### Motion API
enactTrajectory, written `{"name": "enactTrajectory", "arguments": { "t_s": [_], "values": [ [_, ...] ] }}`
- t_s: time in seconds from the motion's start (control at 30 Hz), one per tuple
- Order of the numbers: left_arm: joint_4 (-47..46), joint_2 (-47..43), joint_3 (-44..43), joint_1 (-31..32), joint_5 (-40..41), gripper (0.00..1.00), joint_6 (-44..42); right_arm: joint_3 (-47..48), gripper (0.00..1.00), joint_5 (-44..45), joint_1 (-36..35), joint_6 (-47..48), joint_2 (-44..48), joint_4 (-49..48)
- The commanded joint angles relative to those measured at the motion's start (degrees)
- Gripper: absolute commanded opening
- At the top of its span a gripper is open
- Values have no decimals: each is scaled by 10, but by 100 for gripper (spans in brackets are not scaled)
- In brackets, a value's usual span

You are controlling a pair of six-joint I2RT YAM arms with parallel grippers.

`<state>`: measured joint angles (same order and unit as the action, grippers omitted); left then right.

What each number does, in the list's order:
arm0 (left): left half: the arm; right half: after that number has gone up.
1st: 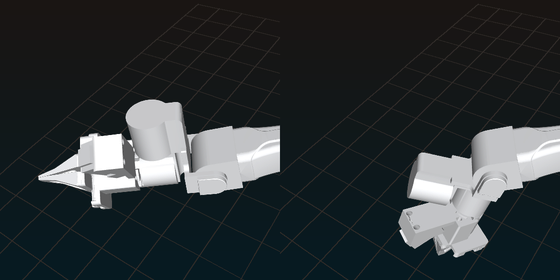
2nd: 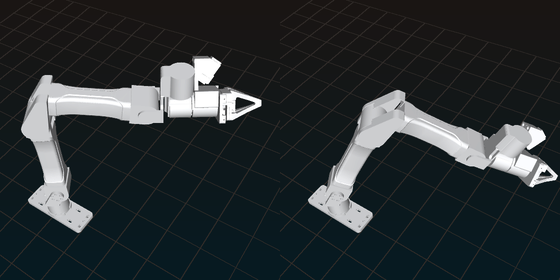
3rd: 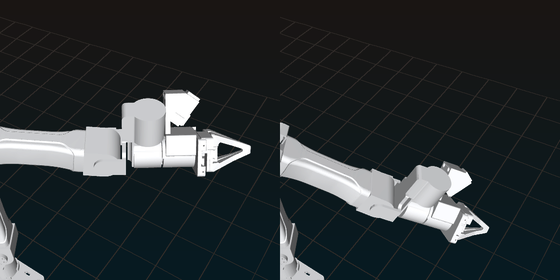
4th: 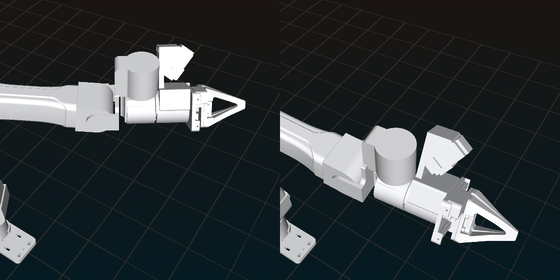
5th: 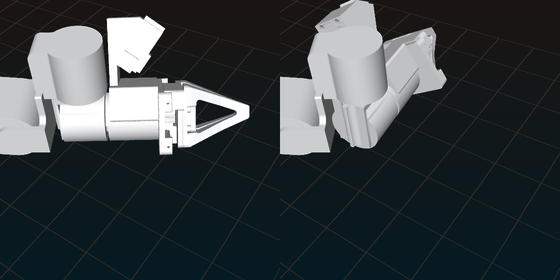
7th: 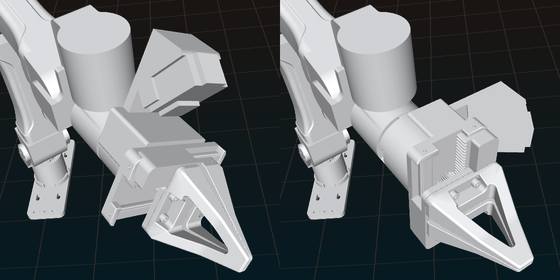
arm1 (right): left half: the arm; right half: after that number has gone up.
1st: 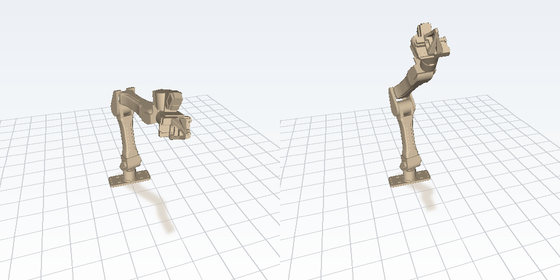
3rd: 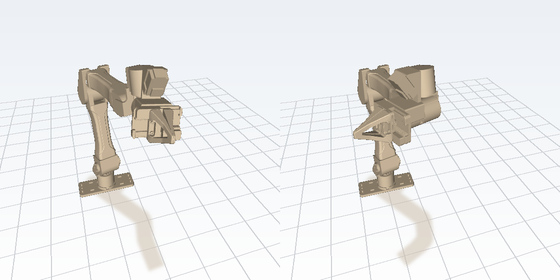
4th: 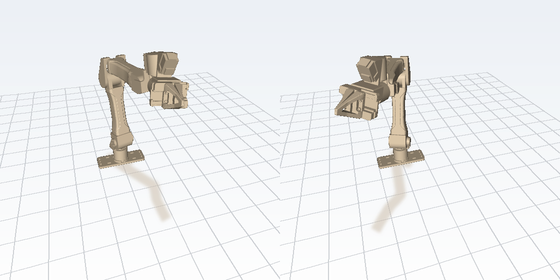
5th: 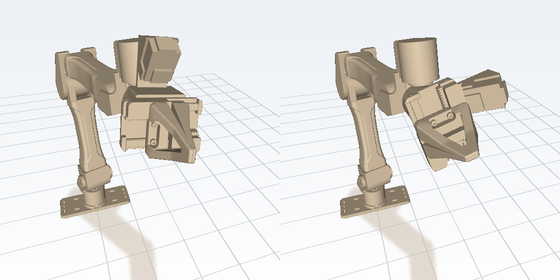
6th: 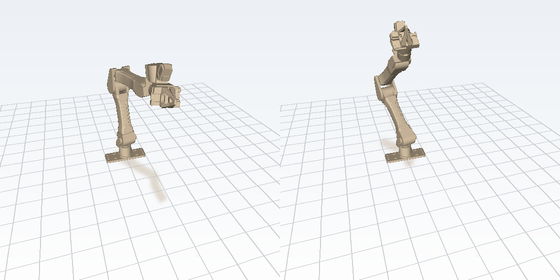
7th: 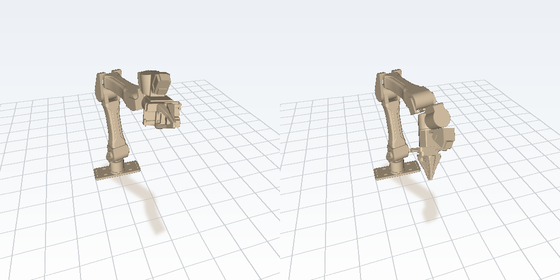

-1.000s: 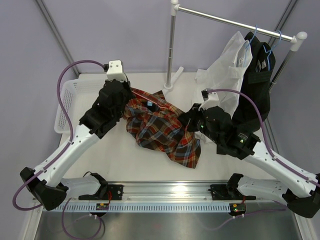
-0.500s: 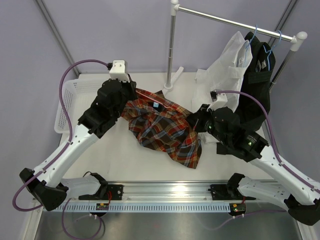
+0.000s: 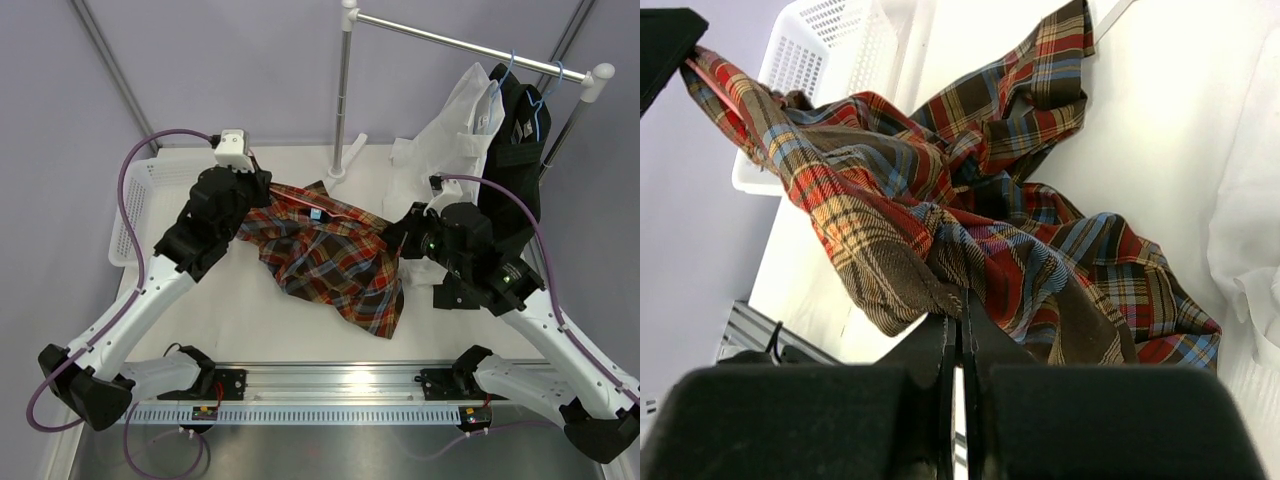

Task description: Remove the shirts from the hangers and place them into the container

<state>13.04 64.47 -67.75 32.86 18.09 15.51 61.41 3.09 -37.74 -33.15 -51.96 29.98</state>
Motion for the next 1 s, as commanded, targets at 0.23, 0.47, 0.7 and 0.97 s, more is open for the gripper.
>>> {"name": "enactTrajectory", "arguments": {
  "t_s": [0.23,0.47,0.7,0.97],
  "values": [
    [-24,-42,8,-95,51,0,-22,7,0,-36,81,54,4,56],
    [-38,-66,6,-113,-71,0,-20,-16,0,-121,106,63,-25,20],
    [-43,-71,0,-113,-113,0,-2,2,0,-193,107,81,-72,9],
    [-44,-36,-66,-62,-177,0,62,-23,0,-236,101,66,-124,-65]
  ]
}}
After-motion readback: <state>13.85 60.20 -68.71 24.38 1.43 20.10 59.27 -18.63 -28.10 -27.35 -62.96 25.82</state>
